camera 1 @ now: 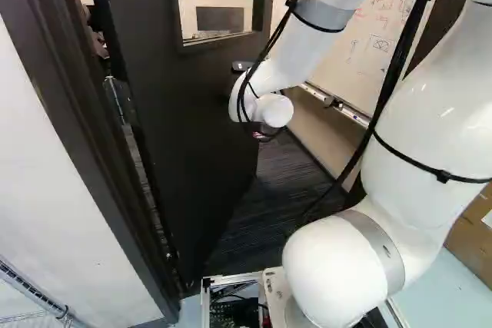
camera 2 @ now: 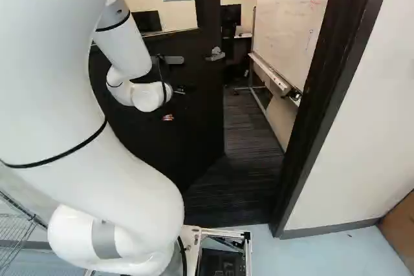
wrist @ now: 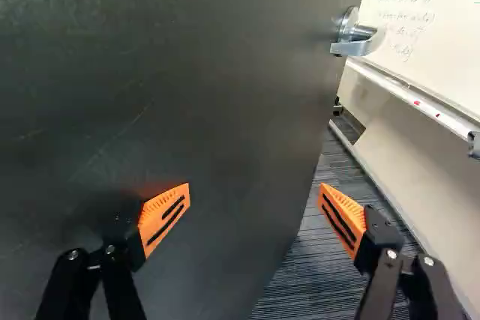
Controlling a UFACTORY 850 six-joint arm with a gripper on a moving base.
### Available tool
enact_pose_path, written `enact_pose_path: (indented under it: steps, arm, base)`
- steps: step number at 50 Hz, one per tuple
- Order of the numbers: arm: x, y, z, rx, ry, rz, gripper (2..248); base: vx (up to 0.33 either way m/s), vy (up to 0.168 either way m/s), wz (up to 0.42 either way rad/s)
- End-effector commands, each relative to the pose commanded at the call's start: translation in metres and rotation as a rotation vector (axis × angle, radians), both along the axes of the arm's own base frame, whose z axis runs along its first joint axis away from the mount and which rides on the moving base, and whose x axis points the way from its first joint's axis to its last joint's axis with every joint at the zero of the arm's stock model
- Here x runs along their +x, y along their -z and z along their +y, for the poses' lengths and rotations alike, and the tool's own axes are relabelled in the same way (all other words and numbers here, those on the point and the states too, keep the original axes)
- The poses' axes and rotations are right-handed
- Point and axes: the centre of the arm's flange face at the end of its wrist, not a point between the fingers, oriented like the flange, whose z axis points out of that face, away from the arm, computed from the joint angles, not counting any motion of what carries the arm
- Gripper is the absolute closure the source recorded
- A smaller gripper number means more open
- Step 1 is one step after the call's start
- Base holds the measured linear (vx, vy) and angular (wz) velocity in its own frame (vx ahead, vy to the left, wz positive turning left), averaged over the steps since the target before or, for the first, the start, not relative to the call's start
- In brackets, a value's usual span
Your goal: Open the door and move inside
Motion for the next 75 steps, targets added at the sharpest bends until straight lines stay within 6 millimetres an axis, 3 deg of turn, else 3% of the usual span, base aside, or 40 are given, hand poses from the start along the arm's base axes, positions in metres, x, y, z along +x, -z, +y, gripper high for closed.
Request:
enact_pose_path:
  steps: [75]
  arm:
    - [0.034,0.000,0.069,-0.065,-0.230,-0.025,3]
  base:
    - [0.000,0.000,0.000]
